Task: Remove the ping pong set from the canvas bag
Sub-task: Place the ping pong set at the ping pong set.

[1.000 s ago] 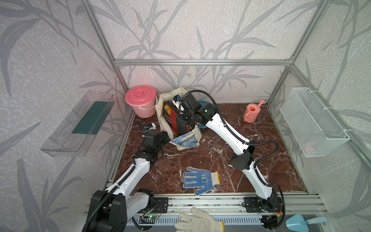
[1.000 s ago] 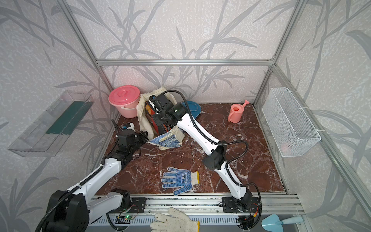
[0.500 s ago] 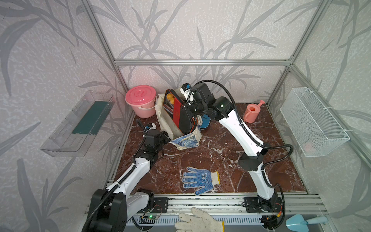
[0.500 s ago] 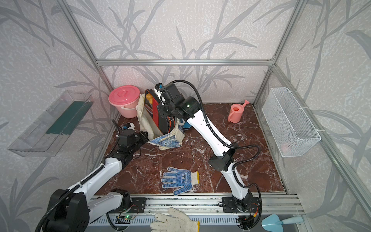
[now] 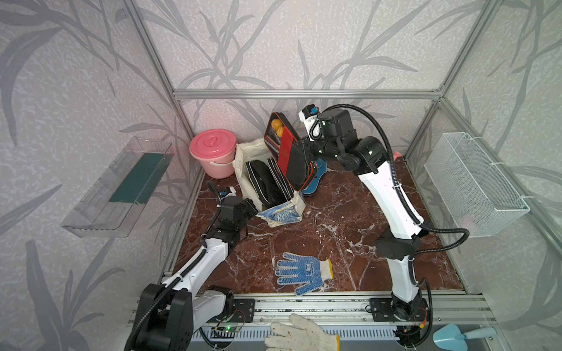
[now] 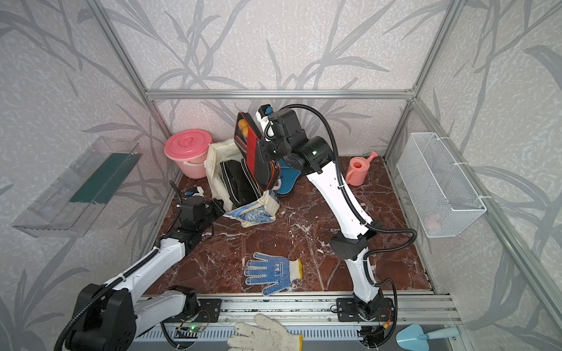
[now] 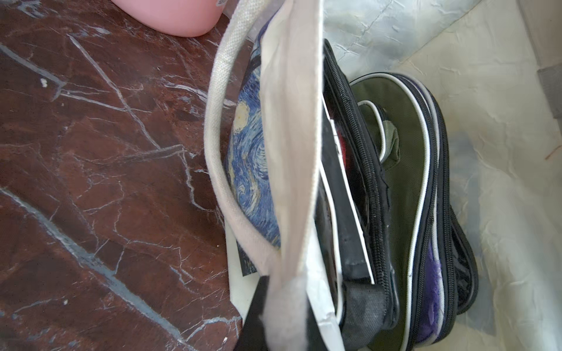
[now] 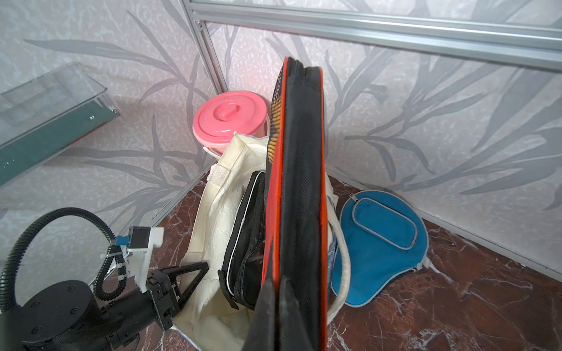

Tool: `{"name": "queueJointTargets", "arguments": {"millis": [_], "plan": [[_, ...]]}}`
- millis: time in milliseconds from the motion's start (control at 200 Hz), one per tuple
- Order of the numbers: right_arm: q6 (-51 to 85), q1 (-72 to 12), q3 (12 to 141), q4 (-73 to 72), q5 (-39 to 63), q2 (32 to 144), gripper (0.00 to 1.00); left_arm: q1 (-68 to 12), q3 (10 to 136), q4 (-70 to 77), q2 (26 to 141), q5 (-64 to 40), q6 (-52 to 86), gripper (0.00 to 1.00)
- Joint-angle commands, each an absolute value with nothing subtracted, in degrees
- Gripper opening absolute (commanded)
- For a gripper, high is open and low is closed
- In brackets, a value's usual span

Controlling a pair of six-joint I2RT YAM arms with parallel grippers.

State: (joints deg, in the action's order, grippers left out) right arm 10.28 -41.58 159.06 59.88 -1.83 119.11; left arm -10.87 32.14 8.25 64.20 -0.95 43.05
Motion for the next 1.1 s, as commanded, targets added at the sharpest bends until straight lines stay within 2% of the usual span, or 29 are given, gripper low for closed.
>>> {"name": "queueJointTargets", "arguments": {"millis": [0,560,1095], "plan": [[11.0,-40.3,161.3,53.0,-1.7,113.7,0.00,-11.0,30.9,7.8,64.8,-0.3,42.0,0.00],[14.5,-32.3,150.0,45.7,-1.2,109.8,0.00,-11.0,31.2,6.5,63.2,-0.2,41.7,0.00],[31.1,-21.4,112.2,9.9,6.1,106.7,0.00,-11.0,31.4,5.7,62.5,-0.3,41.3,0.00]]}}
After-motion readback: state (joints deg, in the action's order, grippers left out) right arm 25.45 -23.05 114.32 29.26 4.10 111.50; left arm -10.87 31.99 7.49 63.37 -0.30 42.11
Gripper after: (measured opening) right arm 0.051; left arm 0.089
